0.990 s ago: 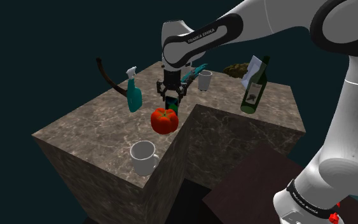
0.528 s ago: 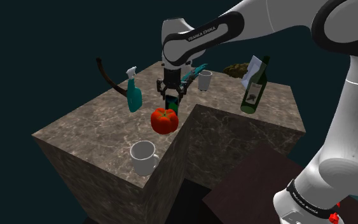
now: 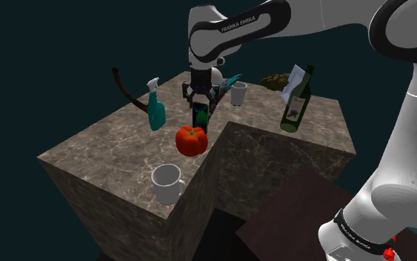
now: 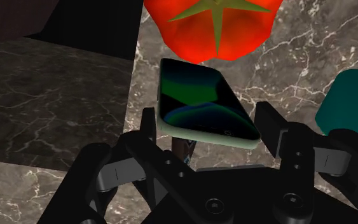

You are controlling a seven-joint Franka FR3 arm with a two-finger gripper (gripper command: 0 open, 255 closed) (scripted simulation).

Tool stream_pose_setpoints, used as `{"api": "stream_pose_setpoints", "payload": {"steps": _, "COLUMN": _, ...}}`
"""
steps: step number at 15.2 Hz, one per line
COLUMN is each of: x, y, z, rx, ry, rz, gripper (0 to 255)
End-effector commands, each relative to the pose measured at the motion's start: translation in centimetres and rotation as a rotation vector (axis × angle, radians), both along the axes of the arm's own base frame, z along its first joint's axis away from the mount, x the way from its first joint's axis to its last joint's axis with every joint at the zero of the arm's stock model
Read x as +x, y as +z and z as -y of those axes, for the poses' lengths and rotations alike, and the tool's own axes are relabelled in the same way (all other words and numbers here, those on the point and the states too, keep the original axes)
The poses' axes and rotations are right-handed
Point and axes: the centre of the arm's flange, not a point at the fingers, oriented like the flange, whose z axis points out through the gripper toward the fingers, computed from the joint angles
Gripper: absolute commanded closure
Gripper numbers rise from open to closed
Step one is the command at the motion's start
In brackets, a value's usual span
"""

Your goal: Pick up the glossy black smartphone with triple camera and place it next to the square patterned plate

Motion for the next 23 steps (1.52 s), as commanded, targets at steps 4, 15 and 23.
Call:
{"api": "stream_pose_setpoints", "payload": {"steps": 4, "x": -0.1, "y": 2.7, "z": -0.2, "rx": 0.0, "ry": 0.0, "rz": 0.0, "gripper": 255}}
{"api": "stream_pose_setpoints", "payload": {"steps": 15, "x": -0.1, "y": 8.5, "z": -0.2, "rx": 0.0, "ry": 0.0, "rz": 0.0, "gripper": 255}}
{"api": "stream_pose_setpoints", "payload": {"steps": 23, "x": -0.1, "y": 12.7, "z": -0.2, "rx": 0.0, "ry": 0.0, "rz": 0.0, "gripper": 255}}
